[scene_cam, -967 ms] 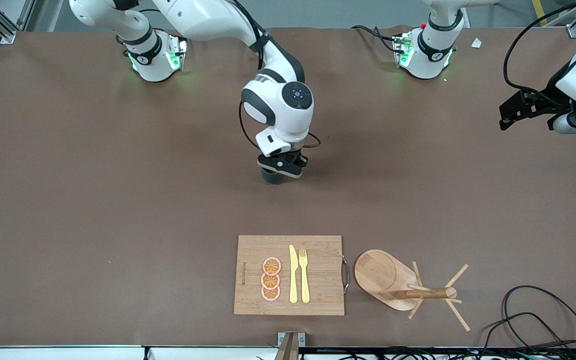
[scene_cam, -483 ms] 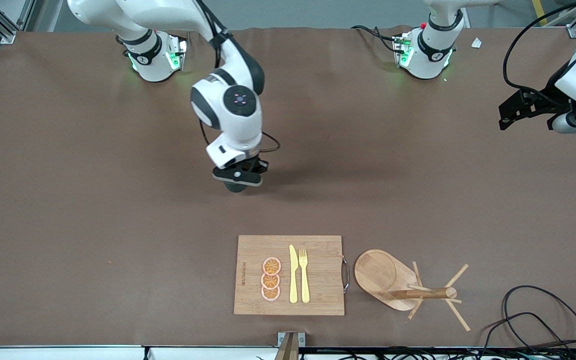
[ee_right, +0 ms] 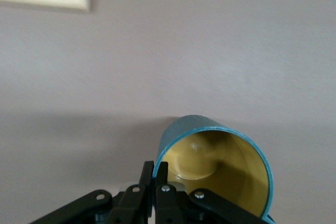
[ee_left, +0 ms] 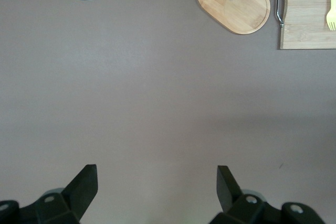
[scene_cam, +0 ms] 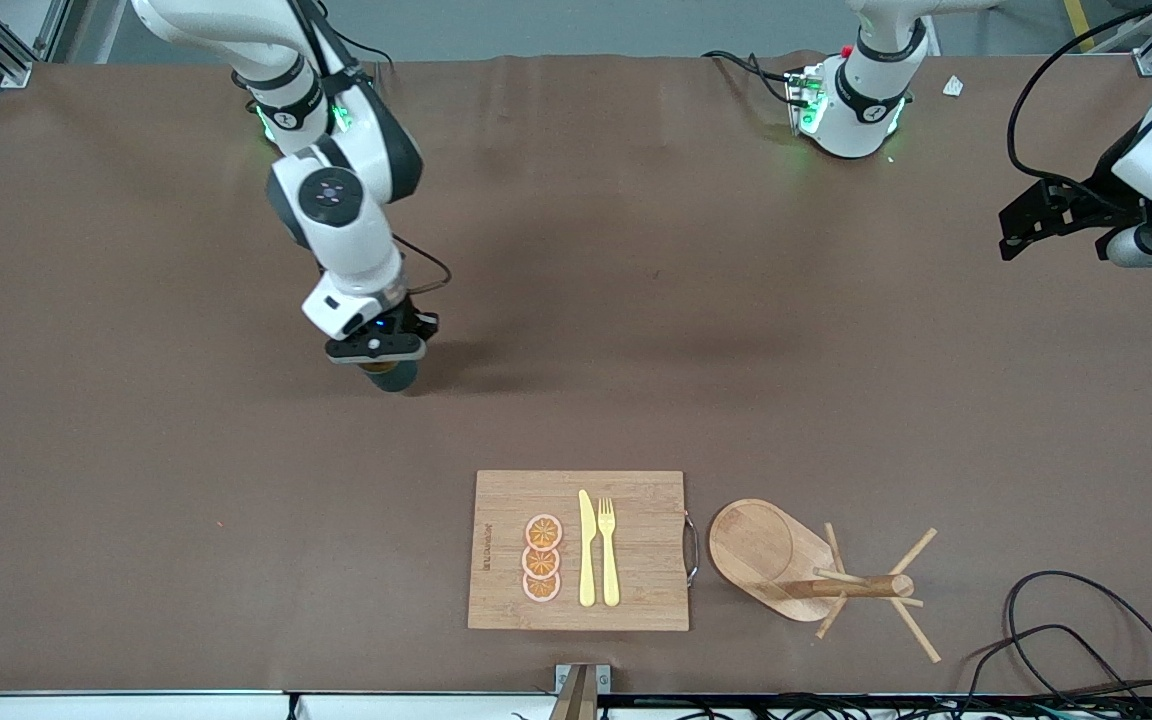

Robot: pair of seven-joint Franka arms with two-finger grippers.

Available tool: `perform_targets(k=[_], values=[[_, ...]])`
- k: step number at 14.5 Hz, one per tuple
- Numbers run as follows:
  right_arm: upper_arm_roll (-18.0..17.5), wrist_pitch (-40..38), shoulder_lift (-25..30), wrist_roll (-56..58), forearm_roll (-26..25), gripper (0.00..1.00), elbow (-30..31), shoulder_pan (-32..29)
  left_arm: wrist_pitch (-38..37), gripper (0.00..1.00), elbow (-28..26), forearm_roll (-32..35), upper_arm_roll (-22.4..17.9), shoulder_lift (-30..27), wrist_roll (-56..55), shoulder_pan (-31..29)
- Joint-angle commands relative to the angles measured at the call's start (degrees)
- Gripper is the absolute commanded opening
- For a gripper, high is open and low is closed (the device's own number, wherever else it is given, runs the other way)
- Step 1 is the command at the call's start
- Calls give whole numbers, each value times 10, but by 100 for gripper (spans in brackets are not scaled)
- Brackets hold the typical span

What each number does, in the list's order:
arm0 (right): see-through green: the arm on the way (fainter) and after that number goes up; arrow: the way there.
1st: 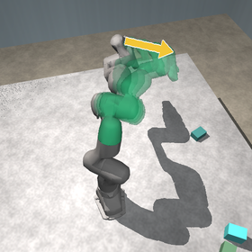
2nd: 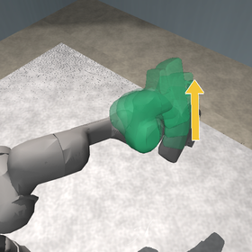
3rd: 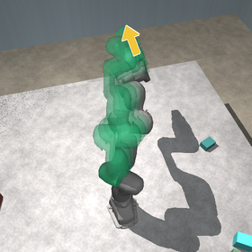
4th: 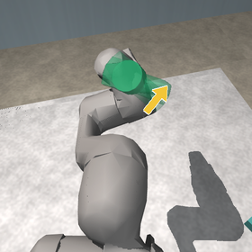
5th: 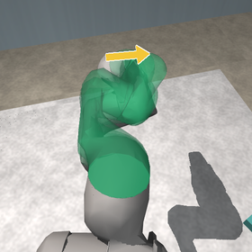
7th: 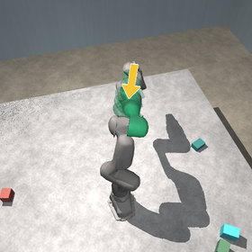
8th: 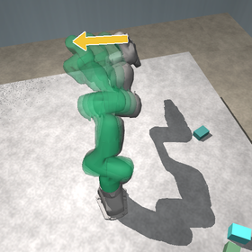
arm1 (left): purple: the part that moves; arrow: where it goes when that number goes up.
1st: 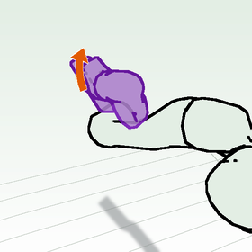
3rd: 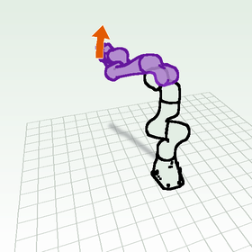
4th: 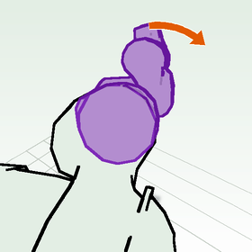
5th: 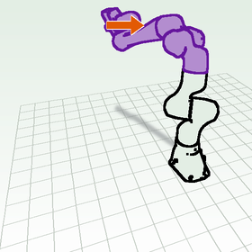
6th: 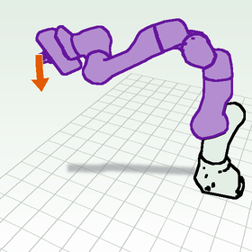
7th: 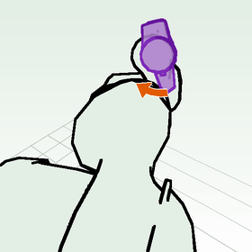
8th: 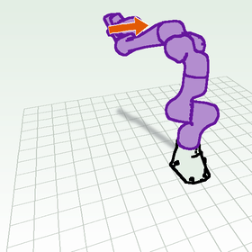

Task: Transfer cup from left to right arm and place
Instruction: 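Carry the mug with the right gripper toward the table's side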

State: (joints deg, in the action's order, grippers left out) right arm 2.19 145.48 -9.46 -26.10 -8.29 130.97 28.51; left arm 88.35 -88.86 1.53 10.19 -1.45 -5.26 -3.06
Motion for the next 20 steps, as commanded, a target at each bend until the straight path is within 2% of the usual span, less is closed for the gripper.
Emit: perform_targets(k=[1, 5, 8, 11, 14, 17, 19, 20], values=[[-11, 11, 95, 67, -11, 0, 101, -31, 2, 100, -3, 11, -1, -8, 6, 3], [-10, 5, 142, 199, -10, 0, 152, -88, 2, 100, -1, 11, 0, -5, 7, 2], [-7, 6, 149, 367, -9, 0, 169, -169, 1, 100, -1, 11, 1, -5, 7, 2], [-7, 7, 154, 474, -8, 0, 184, -241, -1, 100, -2, 11, 1, -5, 7, 2], [-6, 12, 158, 527, -7, 0, 195, -277, -1, 100, 2, 10, 2, -5, 7, 2], [-3, 28, 155, 528, 0, 0, 203, -281, -1, 100, 2, 9, 2, -5, 7, 2], [-2, 79, 154, 529, 48, 0, 232, -281, -1, 100, 2, 9, 1, -6, 9, 2], [-2, 89, 149, 529, 50, 0, 235, -281, -1, 100, 2, 9, 1, -6, 13, 1]])
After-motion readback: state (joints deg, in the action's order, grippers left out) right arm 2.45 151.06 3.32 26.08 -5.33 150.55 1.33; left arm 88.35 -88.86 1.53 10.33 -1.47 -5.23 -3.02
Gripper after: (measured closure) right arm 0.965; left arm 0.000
